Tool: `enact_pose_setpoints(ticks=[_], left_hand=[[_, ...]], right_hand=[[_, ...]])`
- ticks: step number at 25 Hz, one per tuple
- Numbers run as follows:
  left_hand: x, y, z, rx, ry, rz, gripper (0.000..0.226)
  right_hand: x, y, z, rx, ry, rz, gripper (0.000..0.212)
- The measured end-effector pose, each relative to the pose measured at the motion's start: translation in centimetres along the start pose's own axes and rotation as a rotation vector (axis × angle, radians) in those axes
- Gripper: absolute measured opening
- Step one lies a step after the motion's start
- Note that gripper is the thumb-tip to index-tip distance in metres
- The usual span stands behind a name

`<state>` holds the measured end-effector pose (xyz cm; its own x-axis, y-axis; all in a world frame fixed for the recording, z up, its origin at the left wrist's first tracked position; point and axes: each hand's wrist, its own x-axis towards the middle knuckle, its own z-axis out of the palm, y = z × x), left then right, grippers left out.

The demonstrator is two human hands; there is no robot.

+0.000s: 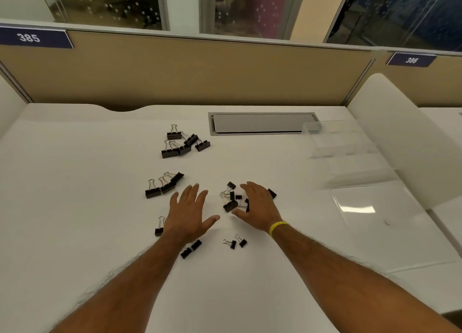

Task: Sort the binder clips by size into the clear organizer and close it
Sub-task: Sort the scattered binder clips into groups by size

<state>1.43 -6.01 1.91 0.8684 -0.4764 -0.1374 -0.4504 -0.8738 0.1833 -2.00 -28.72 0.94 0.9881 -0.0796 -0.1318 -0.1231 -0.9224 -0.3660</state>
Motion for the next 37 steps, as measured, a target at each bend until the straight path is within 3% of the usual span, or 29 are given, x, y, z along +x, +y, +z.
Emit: enact_pose_setpoints(ticks=[10,18,22,26,31,37], left_hand=[[-1.6,0.8,1.5,0.078,-0.039,0.012,0.097],[-1.8,-0.2,1.2,0.068,-0.029,-0.021,0.081],[-2.0,-1.0,0.9,0.077,-0.017,-0.03,0.079],[-2.4,-2.4,0.9,0.038,0.008,-0.06,0.076],[-3.2,-4.1,0.7,-0.009,0.047,-0.087,0.073],[-5.6,-7.3,1.0,-0.07,0.107,-0.176,0.064]], right_hand=[[-2.2,-0.2,1.8,-0.09,-0.01,-0.123,0.052],[-2.2,-2.6,2.4,-0.073,0.002,-0.142,0.047],[-1.8,-3.5,2.8,-0.043,-0.03,-0.195,0.033],[-1.8,-4.1,2.9,0.078,-0.023,-0.2,0.035],[-1.7,-5.5,3.5,0.028,-0.065,-0.213,0.045],[-1.8,-6.5,4.2,0.068,-0.038,-0.172,0.036]])
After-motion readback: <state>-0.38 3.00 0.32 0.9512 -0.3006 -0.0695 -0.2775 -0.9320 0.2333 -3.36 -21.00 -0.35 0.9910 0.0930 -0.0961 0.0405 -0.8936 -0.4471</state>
